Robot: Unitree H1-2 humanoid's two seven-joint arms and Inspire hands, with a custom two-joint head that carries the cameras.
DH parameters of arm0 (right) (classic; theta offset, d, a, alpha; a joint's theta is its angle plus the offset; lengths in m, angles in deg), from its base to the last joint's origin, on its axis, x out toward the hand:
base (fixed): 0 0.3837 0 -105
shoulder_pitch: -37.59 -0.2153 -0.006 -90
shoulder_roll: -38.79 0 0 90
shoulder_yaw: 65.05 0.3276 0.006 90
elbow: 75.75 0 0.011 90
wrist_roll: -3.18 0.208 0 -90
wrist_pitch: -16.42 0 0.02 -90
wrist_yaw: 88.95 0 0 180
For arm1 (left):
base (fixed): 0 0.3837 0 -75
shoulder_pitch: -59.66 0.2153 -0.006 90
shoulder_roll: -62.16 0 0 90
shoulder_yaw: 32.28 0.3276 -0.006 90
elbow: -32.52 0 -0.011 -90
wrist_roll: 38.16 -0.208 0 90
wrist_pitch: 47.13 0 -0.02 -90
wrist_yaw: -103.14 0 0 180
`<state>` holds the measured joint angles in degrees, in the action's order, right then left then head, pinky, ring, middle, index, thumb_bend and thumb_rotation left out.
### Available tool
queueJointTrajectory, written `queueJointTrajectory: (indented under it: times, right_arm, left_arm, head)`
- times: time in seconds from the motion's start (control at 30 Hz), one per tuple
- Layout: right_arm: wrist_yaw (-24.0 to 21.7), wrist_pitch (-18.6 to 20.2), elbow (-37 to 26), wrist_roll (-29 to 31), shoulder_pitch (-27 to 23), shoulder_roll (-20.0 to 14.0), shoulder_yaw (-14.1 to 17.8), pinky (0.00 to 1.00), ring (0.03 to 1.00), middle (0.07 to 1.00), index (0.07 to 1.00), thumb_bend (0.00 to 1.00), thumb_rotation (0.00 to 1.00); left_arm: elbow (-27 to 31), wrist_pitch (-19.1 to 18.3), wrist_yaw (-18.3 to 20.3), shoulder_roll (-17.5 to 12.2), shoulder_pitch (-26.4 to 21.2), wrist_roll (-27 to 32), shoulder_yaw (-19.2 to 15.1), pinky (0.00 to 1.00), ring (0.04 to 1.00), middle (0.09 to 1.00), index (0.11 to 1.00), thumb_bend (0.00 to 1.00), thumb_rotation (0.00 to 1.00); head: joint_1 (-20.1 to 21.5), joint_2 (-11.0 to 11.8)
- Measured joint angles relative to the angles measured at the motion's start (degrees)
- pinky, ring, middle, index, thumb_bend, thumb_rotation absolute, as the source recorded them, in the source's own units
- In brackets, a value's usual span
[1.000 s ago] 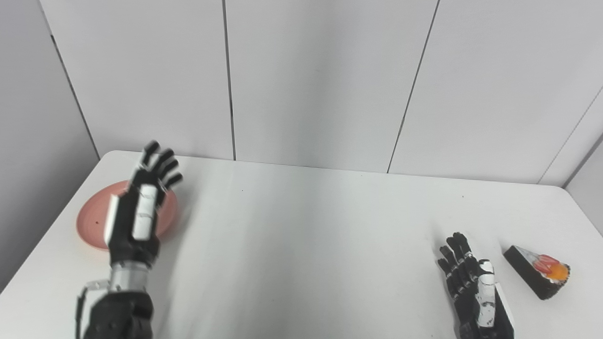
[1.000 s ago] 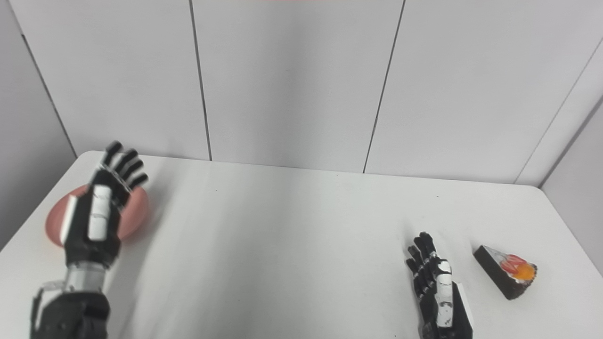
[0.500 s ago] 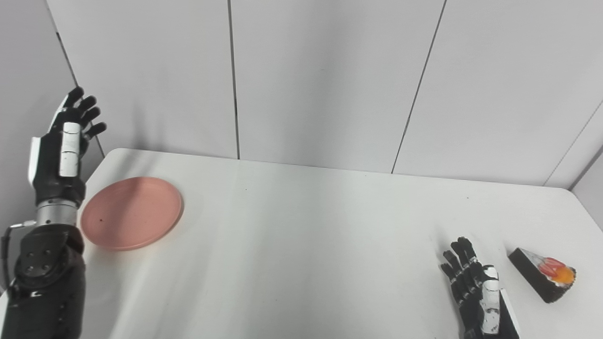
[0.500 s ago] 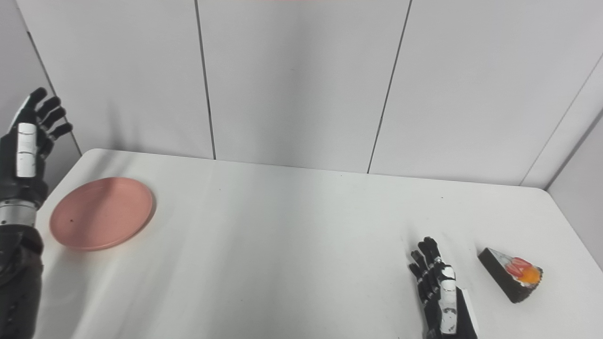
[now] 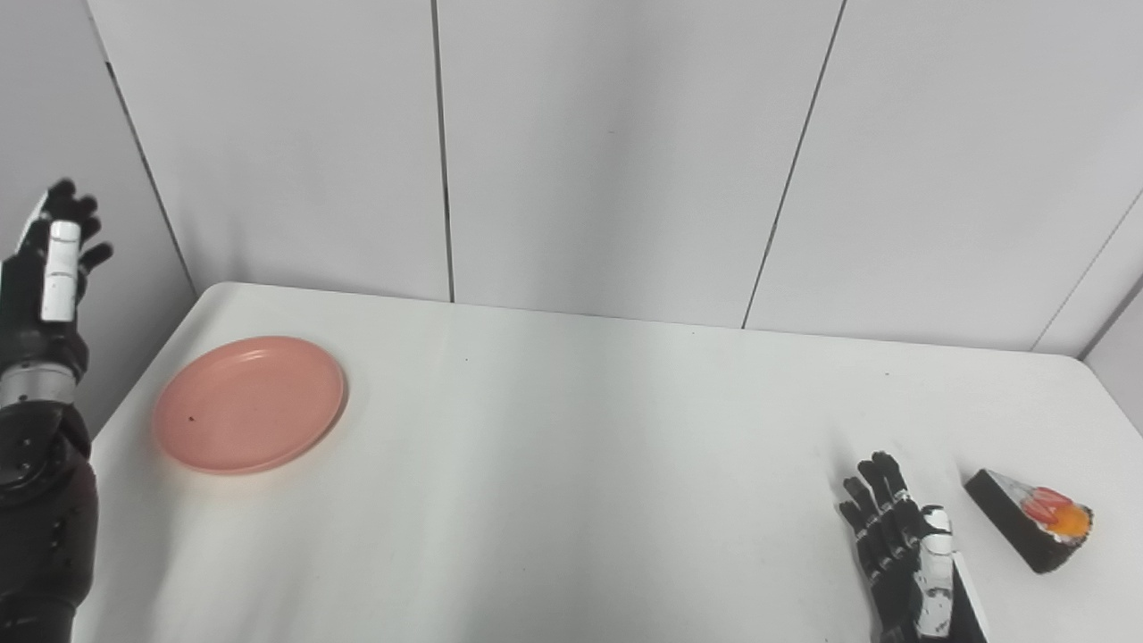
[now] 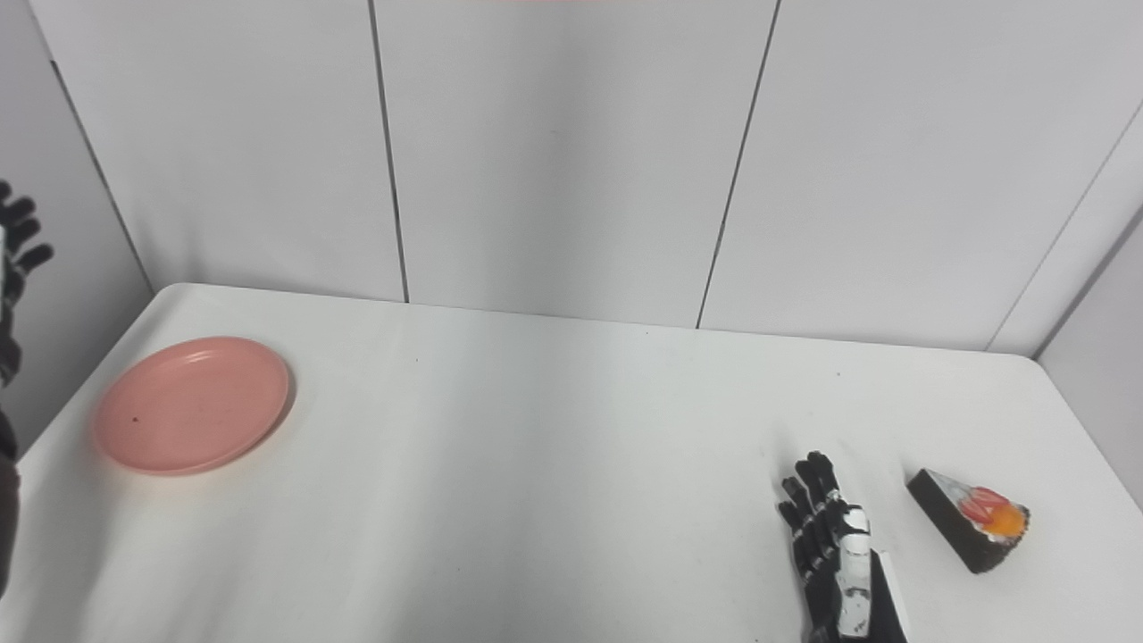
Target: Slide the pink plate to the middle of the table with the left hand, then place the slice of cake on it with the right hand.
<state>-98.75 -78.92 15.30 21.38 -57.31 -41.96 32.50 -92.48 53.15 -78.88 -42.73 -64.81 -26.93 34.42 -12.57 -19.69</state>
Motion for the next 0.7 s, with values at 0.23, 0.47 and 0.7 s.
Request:
queueJointTrajectory:
  times: [0.23, 0.47, 0.7]
  right_arm:
    - [0.0, 1.3, -0.9, 0.4, 0.5, 0.0, 0.0, 0.97, 0.951, 0.959, 0.949, 0.74, 1.0]
    - [0.1, 3.0, -3.2, 1.4, 2.3, 0.3, 0.0, 1.0, 0.979, 0.982, 0.974, 0.76, 0.99]
    - [1.2, 5.5, -5.8, 1.1, 3.5, 0.4, -0.1, 0.98, 0.965, 0.973, 0.97, 0.73, 1.0]
  left_arm:
    - [-9.5, 2.9, 1.2, -0.6, -1.5, 0.4, 0.1, 0.79, 0.884, 0.899, 0.893, 0.87, 0.86]
    - [-12.4, 2.7, 1.9, -1.0, -2.6, 2.2, 0.1, 0.78, 0.867, 0.88, 0.889, 0.84, 0.85]
    - [-16.9, 2.0, 1.7, -0.7, -3.8, 4.2, -0.1, 0.75, 0.828, 0.857, 0.884, 0.84, 0.85]
  head:
    - [-0.3, -0.8]
    - [-1.2, -3.1]
    - [-0.6, -4.9]
